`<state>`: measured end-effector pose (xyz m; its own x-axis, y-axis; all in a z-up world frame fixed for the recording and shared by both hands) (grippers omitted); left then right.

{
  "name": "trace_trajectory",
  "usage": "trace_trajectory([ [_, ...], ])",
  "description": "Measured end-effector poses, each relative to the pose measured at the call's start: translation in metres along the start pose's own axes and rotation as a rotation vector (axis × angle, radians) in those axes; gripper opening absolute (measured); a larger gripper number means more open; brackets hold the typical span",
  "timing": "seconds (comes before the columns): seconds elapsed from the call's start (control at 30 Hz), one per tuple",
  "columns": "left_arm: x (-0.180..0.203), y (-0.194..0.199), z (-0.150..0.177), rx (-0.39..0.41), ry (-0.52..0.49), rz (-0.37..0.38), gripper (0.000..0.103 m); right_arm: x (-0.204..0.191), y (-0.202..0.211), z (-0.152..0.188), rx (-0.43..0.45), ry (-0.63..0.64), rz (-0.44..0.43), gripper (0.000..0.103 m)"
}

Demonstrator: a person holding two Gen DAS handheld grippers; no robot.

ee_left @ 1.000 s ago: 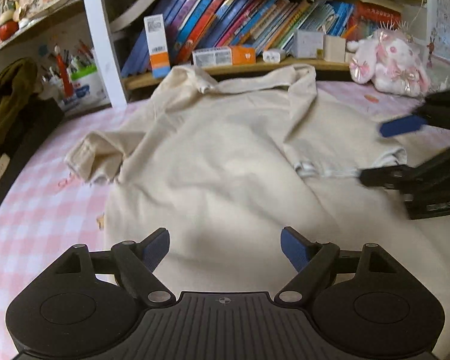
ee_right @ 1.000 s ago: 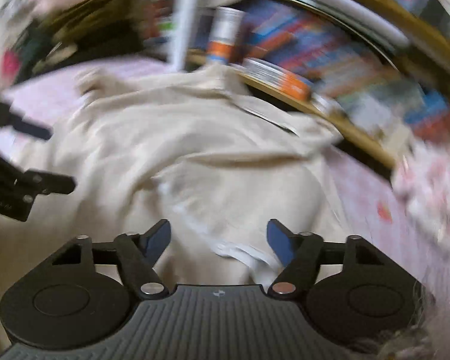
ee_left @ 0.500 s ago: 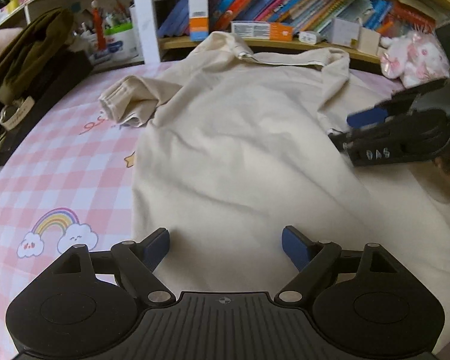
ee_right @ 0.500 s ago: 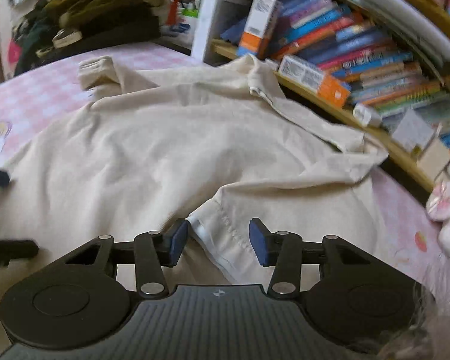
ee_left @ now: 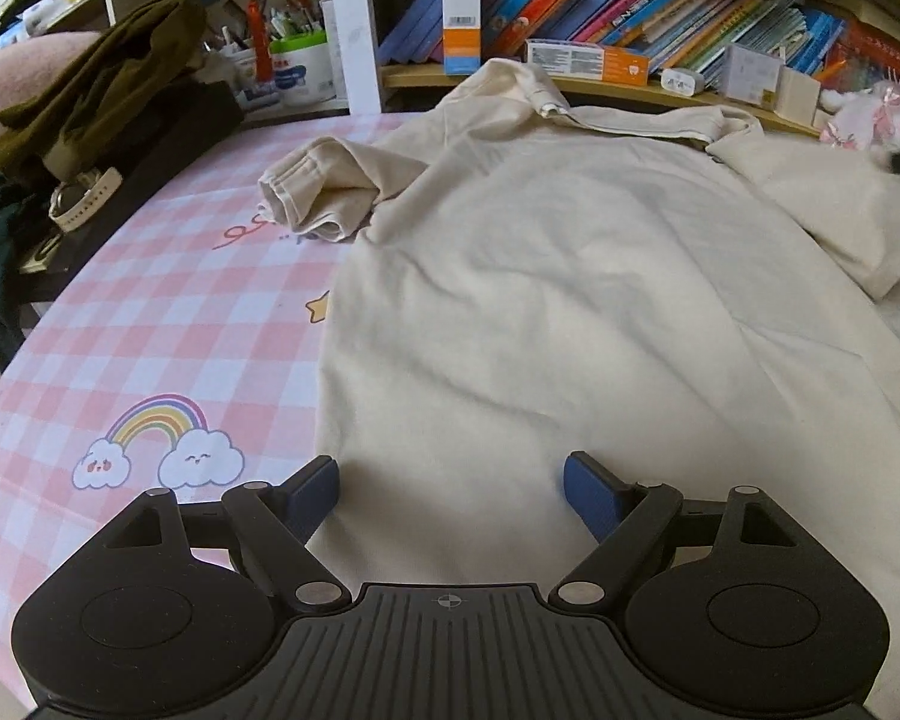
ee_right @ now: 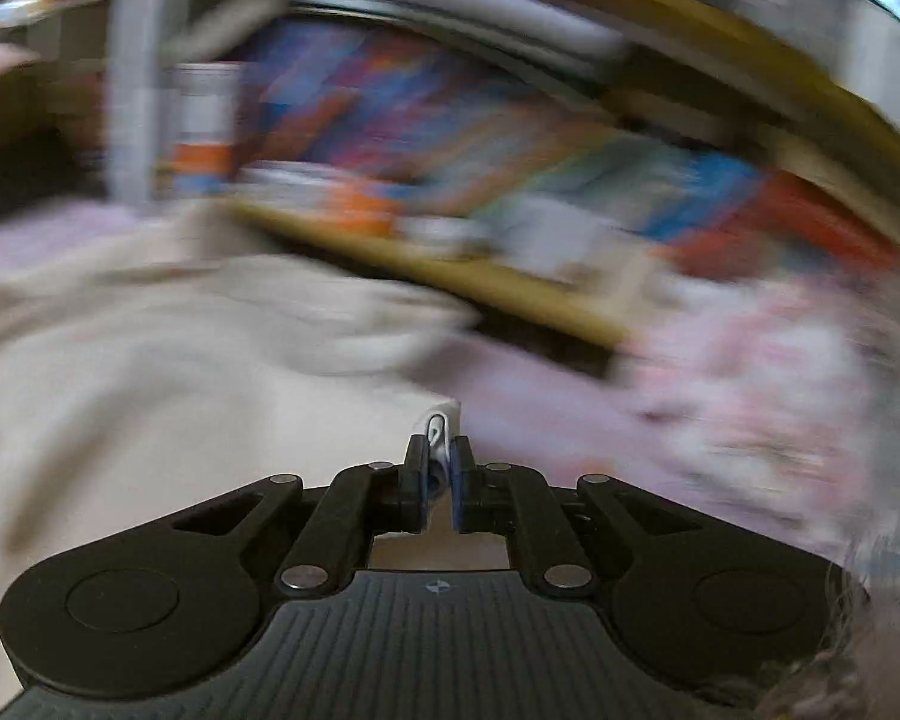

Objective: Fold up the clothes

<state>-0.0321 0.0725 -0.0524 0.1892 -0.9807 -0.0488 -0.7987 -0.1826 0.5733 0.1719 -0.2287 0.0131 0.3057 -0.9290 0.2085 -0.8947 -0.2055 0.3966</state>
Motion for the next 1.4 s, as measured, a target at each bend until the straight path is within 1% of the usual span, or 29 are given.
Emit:
trace_trajectory([
  [0.07,0.000,-0.001,0.000,-0.002,-0.002,0.000,0.085,0.045,-0.014,0.005,-0.040,-0.011,0.122,0.007],
  [0.17,0.000,-0.001,-0.001,-0.006,0.001,-0.005,0.085,0.088,-0.032,0.019,-0.096,0.014,0.242,0.005],
  [0.23,0.001,-0.001,-0.001,-0.008,0.000,-0.008,0.085,0.106,-0.040,0.028,-0.122,0.026,0.288,0.003],
  [0.4,0.001,0.001,0.000,-0.012,0.000,-0.014,0.085,0.130,-0.059,0.043,-0.159,0.050,0.364,0.003],
  [0.43,0.001,0.002,0.000,-0.013,0.000,-0.016,0.085,0.135,-0.063,0.046,-0.174,0.039,0.373,0.003],
  [0.5,0.001,0.002,-0.001,-0.015,-0.001,-0.019,0.085,0.141,-0.060,0.045,-0.173,-0.019,0.353,0.004],
  [0.57,0.001,0.001,-0.003,-0.015,-0.001,-0.023,0.084,0.137,-0.047,0.041,-0.142,-0.083,0.300,0.006],
  [0.67,-0.012,-0.001,-0.017,0.028,0.054,-0.024,0.084,0.118,-0.025,0.035,-0.105,-0.133,0.221,0.018],
  [0.7,-0.016,-0.002,-0.022,0.043,0.072,-0.024,0.084,0.105,-0.015,0.035,-0.097,-0.143,0.178,0.031],
  [0.73,-0.021,-0.003,-0.027,0.057,0.093,-0.025,0.084,0.091,-0.004,0.035,-0.088,-0.145,0.137,0.049],
  [0.8,-0.041,-0.011,-0.040,0.086,0.192,-0.027,0.084,0.063,0.013,0.038,-0.078,-0.126,0.072,0.061],
  [0.9,-0.075,-0.033,-0.055,0.110,0.373,-0.018,0.083,0.024,0.040,0.051,-0.107,-0.093,0.000,0.072],
  [0.93,-0.086,-0.043,-0.060,0.110,0.436,-0.011,0.083,0.013,0.050,0.057,-0.123,-0.085,-0.016,0.072],
  [0.97,-0.097,-0.054,-0.063,0.099,0.503,0.006,0.081,0.004,0.058,0.062,-0.139,-0.086,-0.025,0.072],
  [1.03,-0.116,-0.074,-0.067,0.081,0.644,0.049,0.081,-0.012,0.074,0.071,-0.172,-0.088,-0.034,0.072],
  [1.07,-0.124,-0.082,-0.068,0.077,0.729,0.082,0.081,-0.020,0.083,0.076,-0.190,-0.090,-0.035,0.072],
  [1.1,-0.133,-0.093,-0.066,0.064,0.836,0.125,0.081,-0.025,0.089,0.080,-0.205,-0.091,-0.028,0.072],
  [1.17,-0.146,-0.111,-0.058,0.030,1.031,0.183,0.082,-0.037,0.105,0.087,-0.236,-0.092,-0.008,0.072],
  [1.27,-0.157,-0.134,-0.049,0.007,1.197,0.190,0.081,-0.052,0.125,0.098,-0.280,-0.091,0.024,0.072],
  [1.33,-0.162,-0.143,-0.047,0.023,1.261,0.196,0.078,-0.061,0.137,0.104,-0.305,-0.086,0.044,0.072],
  [1.37,-0.165,-0.149,-0.049,0.023,1.275,0.186,0.061,-0.065,0.141,0.105,-0.312,-0.089,0.058,0.072],
  [1.4,-0.169,-0.154,-0.050,0.021,1.286,0.175,0.030,-0.069,0.146,0.106,-0.318,-0.092,0.072,0.071],
])
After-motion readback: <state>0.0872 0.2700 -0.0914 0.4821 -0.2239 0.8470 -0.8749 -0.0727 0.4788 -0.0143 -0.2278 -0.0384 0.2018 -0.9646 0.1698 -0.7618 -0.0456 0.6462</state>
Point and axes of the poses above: each gripper's, at about its wrist camera, not at the fingertips, and y roughly against the way its jaws point, x to its right, z to its underside, the point moved 1 cm from there along -y, roughly the way its jaws point, and after that the axes turned 14 degrees about x, right-handed, at the moved point
